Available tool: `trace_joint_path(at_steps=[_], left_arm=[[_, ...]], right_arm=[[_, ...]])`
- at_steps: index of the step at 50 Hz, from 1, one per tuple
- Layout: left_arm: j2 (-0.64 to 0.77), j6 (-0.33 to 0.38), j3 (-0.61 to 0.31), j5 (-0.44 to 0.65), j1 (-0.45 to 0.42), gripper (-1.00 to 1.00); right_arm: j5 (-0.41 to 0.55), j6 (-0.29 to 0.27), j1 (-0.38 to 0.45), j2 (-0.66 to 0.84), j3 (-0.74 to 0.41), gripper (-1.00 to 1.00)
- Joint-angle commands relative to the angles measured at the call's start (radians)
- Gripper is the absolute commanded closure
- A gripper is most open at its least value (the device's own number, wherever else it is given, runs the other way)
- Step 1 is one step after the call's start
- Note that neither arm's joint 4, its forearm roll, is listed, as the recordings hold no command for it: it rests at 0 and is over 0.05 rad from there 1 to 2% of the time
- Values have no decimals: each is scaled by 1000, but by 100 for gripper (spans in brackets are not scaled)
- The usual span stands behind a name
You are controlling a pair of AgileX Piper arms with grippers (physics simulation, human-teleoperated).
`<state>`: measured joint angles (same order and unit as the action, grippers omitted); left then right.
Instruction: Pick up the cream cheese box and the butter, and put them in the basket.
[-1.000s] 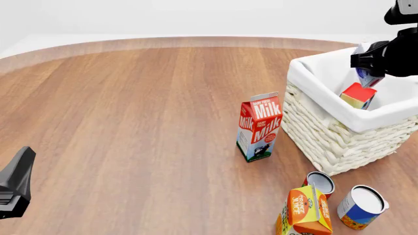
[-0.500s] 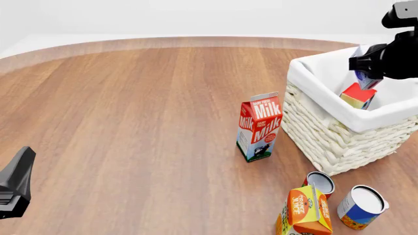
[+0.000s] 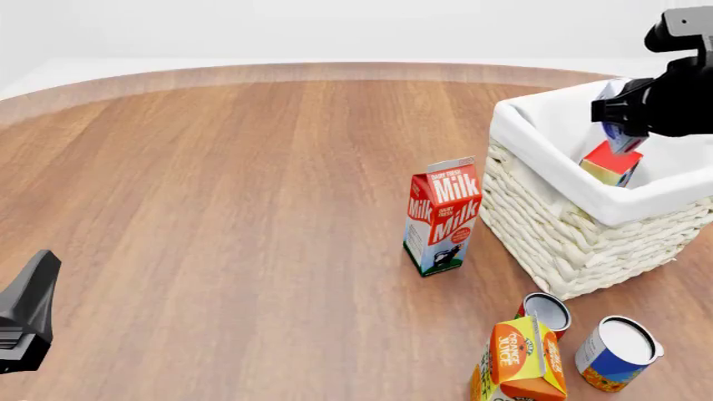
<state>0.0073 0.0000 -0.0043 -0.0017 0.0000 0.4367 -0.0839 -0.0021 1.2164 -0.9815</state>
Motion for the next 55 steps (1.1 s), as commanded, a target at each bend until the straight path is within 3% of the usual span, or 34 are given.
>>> trace_joint_path(at_steps=[1, 35, 48, 49, 55], left_arm=[[0, 0, 0, 0, 0, -100], [0, 0, 0, 0, 0, -100], [0, 0, 0, 0, 0, -100], [0, 0, 0, 0, 0, -100], [0, 0, 0, 0, 0, -100]], right_arm=[[-6, 6, -3, 13, -13, 100], [-54, 10, -9, 26, 30, 100], [-33, 7, -22, 35, -5, 100], [-32, 7, -24, 37, -9, -100], [-40, 7, -29, 35, -4, -100]])
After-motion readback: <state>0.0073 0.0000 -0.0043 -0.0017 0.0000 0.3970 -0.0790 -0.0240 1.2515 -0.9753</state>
